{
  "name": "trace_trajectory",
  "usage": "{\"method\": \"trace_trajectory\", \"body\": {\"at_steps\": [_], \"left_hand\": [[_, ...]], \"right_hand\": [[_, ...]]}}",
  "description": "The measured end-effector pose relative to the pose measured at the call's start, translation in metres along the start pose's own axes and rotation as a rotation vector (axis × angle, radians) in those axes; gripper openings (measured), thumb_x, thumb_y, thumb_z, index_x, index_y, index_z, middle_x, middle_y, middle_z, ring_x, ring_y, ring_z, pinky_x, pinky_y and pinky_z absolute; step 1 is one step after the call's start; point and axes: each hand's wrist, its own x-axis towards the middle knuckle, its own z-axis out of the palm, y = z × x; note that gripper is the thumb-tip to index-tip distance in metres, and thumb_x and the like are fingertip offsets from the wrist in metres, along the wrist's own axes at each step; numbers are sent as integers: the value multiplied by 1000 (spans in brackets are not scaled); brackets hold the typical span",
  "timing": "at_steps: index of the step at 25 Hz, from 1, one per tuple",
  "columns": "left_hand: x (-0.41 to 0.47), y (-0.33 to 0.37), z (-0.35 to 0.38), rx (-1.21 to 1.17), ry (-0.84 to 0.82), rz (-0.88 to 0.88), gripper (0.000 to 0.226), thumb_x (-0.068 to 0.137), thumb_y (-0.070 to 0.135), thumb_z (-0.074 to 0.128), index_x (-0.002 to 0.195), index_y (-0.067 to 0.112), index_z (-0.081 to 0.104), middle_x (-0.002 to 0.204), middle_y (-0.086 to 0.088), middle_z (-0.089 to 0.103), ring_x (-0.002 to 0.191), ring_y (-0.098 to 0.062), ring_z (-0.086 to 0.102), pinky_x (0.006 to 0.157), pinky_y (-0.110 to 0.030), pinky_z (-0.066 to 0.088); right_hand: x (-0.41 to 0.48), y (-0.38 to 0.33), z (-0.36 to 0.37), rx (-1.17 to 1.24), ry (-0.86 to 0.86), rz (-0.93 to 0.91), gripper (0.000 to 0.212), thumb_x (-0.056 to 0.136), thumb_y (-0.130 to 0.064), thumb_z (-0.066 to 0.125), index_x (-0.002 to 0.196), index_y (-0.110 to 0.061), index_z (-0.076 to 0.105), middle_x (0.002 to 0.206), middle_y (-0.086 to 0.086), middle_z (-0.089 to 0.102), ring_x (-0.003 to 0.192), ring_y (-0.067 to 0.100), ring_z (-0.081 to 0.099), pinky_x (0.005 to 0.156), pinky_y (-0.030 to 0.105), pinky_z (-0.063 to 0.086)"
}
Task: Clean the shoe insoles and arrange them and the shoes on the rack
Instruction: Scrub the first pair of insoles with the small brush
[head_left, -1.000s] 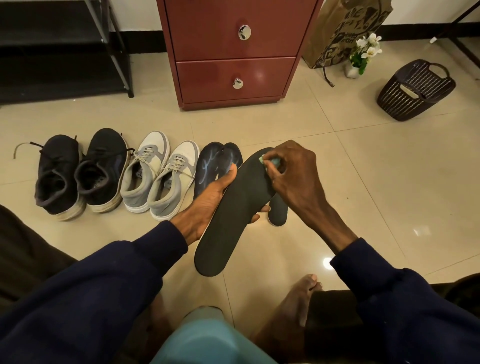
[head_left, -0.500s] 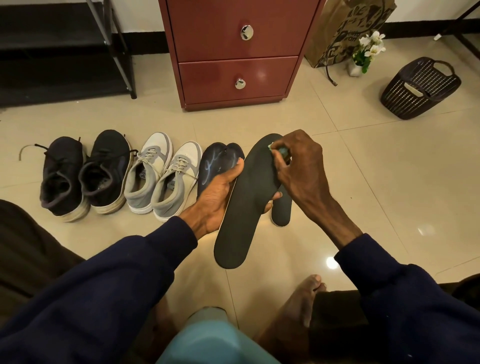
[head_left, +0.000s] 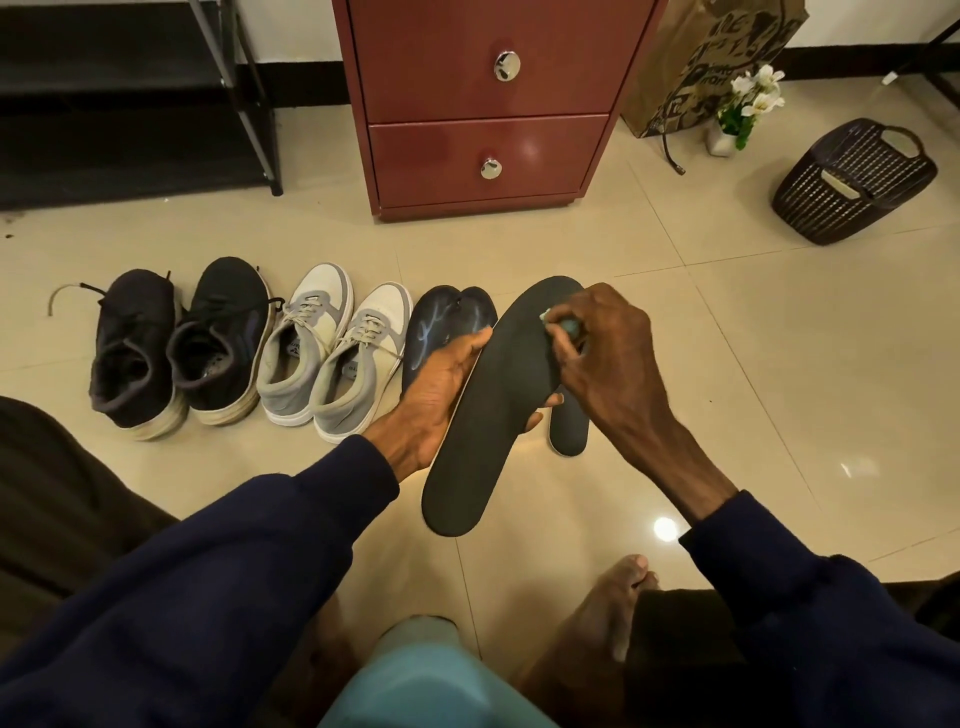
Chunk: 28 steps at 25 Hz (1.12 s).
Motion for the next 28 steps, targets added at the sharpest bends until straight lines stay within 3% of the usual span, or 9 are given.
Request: {"method": "trace_trajectory", "body": {"at_steps": [4, 9, 13, 15, 19, 21, 24, 26, 28], "left_hand": [[-1, 4, -4, -27, 29, 36, 46, 103, 47, 54, 136, 16, 67, 128, -15, 70, 105, -31, 72, 97, -50, 56], [-3, 4, 5, -42, -4, 41, 50, 102, 44, 59, 139, 11, 64, 133, -16, 68, 108, -34, 70, 97, -53, 53], [-6, 9, -6, -58, -6, 48, 50, 101, 41, 61, 143, 14, 60, 133, -14, 66, 105, -30, 69, 111, -51, 44], [-10, 10, -10, -79, 10, 64, 49, 101, 43, 60, 141, 15, 63, 127, -13, 69, 100, -29, 71, 105, -49, 48], [-15, 11, -10, -74, -9, 52, 49, 103, 46, 56, 137, 12, 64, 127, -17, 70, 103, -34, 71, 104, -52, 47], [-20, 17, -9, -94, -9, 84, 40, 104, 39, 52, 124, 11, 73, 116, -15, 74, 94, -33, 73, 94, -50, 53], [-26, 26, -14, -127, 11, 111, 42, 105, 34, 48, 97, 11, 82, 94, -10, 77, 83, -24, 70, 79, -39, 59], [-26, 31, -13, -165, -2, 87, 38, 105, 37, 51, 107, 11, 80, 107, -12, 76, 97, -25, 66, 92, -43, 55], [-24, 37, -11, -136, -25, 73, 43, 103, 42, 58, 131, 12, 69, 134, -15, 66, 120, -32, 62, 108, -49, 46]], "right_hand": [[-18, -26, 8, 104, -325, -187, 14, 83, -4, 76, 96, -6, 77, 97, 11, 69, 88, 22, 63, 78, 30, 55], [1, -4, 10, -38, -19, -41, 10, 84, -6, 74, 94, -9, 76, 99, 10, 68, 91, 24, 64, 81, 27, 50], [-9, -27, 18, 89, -234, -116, 14, 85, -8, 75, 99, -5, 76, 100, 11, 68, 90, 21, 63, 79, 23, 49], [-3, -36, 17, 121, -326, -149, 13, 86, -9, 75, 99, -6, 77, 100, 10, 69, 88, 18, 62, 77, 19, 49], [15, -32, 18, -6, -102, -132, 11, 84, -4, 74, 96, -6, 75, 100, 11, 68, 88, 22, 63, 78, 25, 52], [15, -36, 23, -48, -61, -156, 15, 82, -2, 75, 97, -4, 74, 100, 14, 67, 92, 27, 63, 80, 28, 49], [15, -57, 25, 24, -308, -207, 18, 84, -7, 75, 102, -7, 75, 104, 10, 68, 94, 23, 63, 81, 24, 50], [28, -62, 18, 35, -391, -243, 15, 85, -9, 75, 100, -12, 78, 102, 6, 69, 91, 18, 64, 78, 24, 52], [47, -56, 8, 10, -235, -234, 13, 83, -7, 76, 95, -13, 79, 99, 6, 69, 87, 20, 64, 78, 33, 56]]}}
